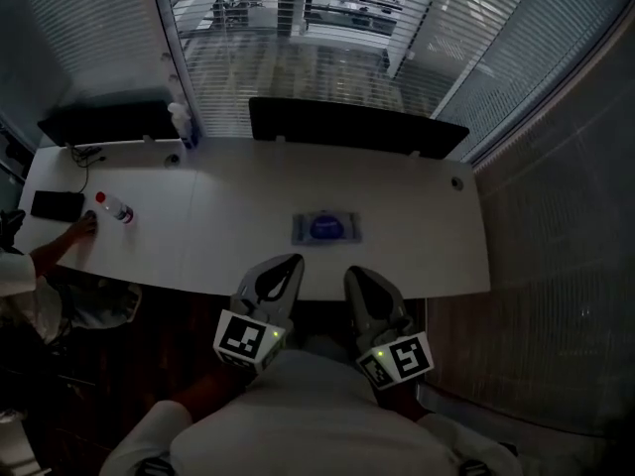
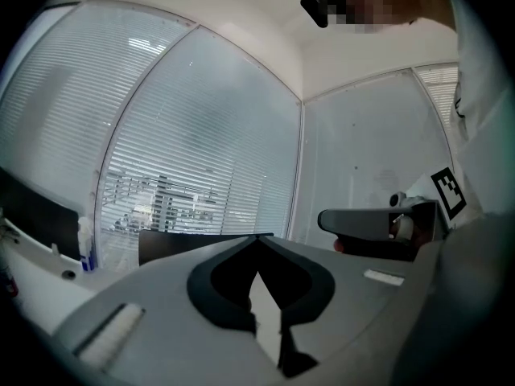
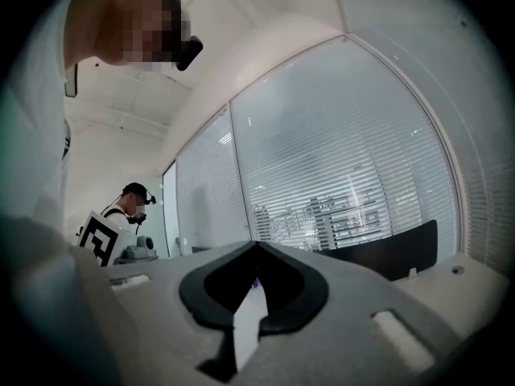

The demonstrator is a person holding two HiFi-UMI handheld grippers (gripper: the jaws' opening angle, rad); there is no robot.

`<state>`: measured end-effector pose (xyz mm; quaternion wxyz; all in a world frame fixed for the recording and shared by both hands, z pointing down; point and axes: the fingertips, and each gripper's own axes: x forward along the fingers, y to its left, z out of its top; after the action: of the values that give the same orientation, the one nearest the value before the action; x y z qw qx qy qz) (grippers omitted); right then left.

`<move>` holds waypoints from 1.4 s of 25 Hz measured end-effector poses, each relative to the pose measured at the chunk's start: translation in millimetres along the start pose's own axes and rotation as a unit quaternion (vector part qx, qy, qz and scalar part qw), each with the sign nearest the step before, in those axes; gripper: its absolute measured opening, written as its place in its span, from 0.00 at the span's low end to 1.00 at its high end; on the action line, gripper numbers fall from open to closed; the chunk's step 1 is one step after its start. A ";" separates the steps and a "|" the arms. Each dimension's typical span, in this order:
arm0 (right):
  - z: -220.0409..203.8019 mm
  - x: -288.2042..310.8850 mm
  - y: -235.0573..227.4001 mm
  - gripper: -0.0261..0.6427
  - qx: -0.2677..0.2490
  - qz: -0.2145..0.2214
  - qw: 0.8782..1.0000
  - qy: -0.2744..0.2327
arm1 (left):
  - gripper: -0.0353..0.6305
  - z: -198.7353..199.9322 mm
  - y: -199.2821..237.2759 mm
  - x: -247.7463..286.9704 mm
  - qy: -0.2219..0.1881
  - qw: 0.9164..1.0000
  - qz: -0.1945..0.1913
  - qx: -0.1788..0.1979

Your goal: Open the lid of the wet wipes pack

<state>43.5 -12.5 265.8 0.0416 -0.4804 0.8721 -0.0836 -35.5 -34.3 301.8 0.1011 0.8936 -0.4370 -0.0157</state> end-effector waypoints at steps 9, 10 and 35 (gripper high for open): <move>8.5 16.2 -42.9 0.04 -0.021 0.000 1.000 0.002 | 0.06 3.4 5.1 42.5 0.008 1.000 0.013 -0.010; 6.4 18.2 -47.9 0.04 -0.027 0.001 1.000 0.006 | 0.06 -1.5 6.9 47.0 0.010 1.000 0.014 -0.009; -284.8 89.2 -133.7 0.14 -0.278 0.100 0.915 0.274 | 0.06 -287.4 108.4 130.1 0.259 0.963 0.077 -0.008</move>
<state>63.4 -127.8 571.1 -0.3258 -0.3410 0.8809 0.0388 -6.1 -153.1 612.1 0.2189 0.8300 -0.4633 0.2203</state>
